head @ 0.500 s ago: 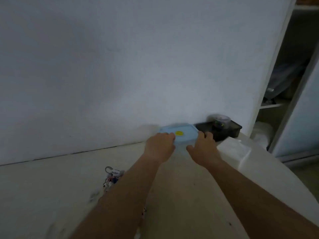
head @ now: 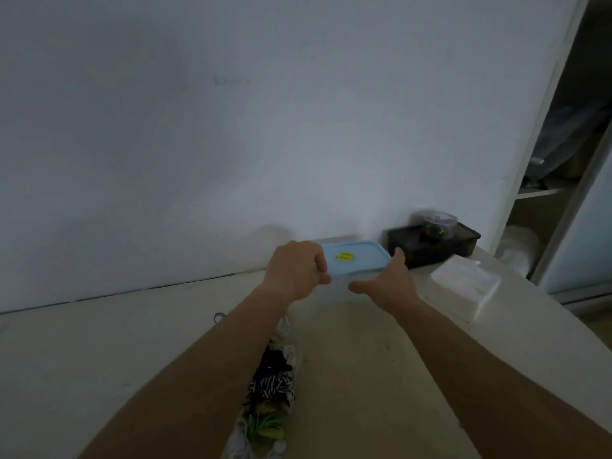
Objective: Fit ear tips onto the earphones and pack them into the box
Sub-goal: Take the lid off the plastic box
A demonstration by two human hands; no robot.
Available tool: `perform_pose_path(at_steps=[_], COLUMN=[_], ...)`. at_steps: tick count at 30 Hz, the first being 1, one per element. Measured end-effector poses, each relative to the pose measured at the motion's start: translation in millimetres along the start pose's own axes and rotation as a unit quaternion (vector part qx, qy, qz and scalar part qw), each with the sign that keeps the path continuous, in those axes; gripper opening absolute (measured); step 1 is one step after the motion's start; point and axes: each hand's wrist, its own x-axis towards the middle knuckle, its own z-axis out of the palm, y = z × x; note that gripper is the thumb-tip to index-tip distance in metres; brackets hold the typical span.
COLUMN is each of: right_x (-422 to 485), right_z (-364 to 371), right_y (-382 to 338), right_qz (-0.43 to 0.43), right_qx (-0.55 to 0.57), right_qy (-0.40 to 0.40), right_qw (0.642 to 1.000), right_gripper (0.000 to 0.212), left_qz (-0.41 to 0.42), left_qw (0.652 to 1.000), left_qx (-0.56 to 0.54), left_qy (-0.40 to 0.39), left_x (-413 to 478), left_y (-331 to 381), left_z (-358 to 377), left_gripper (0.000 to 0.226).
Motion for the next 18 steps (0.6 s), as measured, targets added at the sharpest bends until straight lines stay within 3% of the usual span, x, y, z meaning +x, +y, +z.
perform_pose_path(at_steps=[2,13,16,18], right_x=[-5.5,-20.8,-25.8,-27.0], right_z=[-2.1,-5.0,-7.0,-6.5], right_y=[-0.5,2.2,11.2,17.0], right_qz=[-0.011,-0.032,-0.048,-0.081], right_qx=[0.014,0.017,-0.006,-0.026], right_qy=[-0.009,0.009,0.003,-0.004], right_qw=[1.0,0.999,0.999,0.996], right_gripper=[0.133,0.131,0.133,0.116], left_qz=[-0.012,-0.043,-0.042,-0.055], left_qw=[1.0,0.99,0.988,0.986], left_qx=[-0.028,-0.13,-0.146,-0.14], left_qy=[-0.002,-0.025,0.016,0.07], left_x=[-2.1,1.5,6.8,9.9], left_y=[-6.4,-18.3,-18.3,-16.8], left_z=[-6.3,-21.9,-35.2,-41.3], left_gripper=[0.02,0.012,0.013,0.012])
